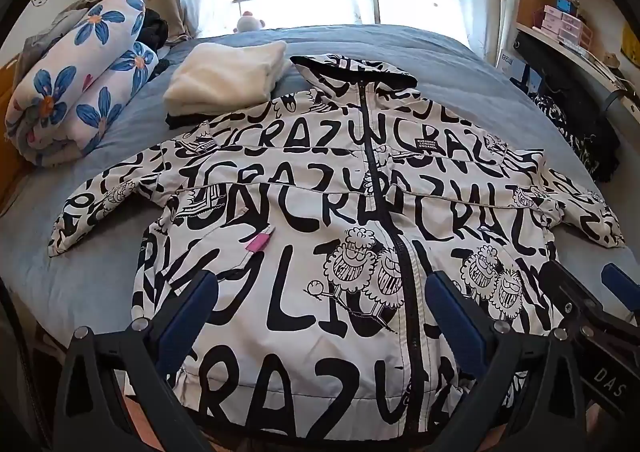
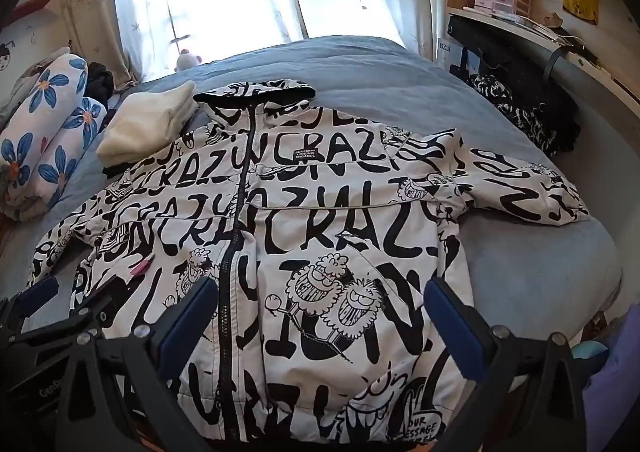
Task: Fold large clothes
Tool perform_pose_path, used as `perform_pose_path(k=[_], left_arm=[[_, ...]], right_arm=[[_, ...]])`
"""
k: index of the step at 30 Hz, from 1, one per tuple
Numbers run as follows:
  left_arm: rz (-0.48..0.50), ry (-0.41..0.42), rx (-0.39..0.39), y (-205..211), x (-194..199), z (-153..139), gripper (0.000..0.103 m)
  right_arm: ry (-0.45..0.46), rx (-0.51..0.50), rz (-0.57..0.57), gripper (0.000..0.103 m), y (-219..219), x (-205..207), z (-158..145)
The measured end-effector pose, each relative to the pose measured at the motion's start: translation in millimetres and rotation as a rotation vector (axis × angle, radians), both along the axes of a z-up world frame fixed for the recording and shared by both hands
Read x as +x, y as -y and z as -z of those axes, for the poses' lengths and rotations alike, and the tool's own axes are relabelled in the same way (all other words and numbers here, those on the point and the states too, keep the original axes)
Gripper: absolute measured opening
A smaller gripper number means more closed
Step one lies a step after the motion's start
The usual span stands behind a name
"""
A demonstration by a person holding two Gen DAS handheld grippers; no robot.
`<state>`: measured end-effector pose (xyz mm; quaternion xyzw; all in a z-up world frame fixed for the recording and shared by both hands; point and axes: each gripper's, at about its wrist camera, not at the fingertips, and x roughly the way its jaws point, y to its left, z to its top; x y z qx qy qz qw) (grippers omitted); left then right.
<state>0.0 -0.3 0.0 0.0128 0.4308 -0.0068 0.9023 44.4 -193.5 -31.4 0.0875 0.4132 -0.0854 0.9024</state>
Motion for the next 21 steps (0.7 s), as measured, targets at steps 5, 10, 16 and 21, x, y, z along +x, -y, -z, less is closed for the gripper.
perform_pose_path(k=[5,10,16,21], left_arm=[[-0.003,0.019,0.014,3,-6,-1,0.102],[-0.002,-0.008,-0.002,0,-9,-6,0.102],[-0.009,-0.044,-0.005,1,-6,5,0.102],[-0.009,-0.053,0.0,4,-4,8,0.102]], right_arm=[[0.016,0.002,0.001,0.103,1,0,0],[0.015,-0.01,0.005,0.103,0,0,1],[-0.001,-0.013,0.012,0.103,2,-3,1],[-0.005,-0.015,0.012,0.103,3,-3,2]])
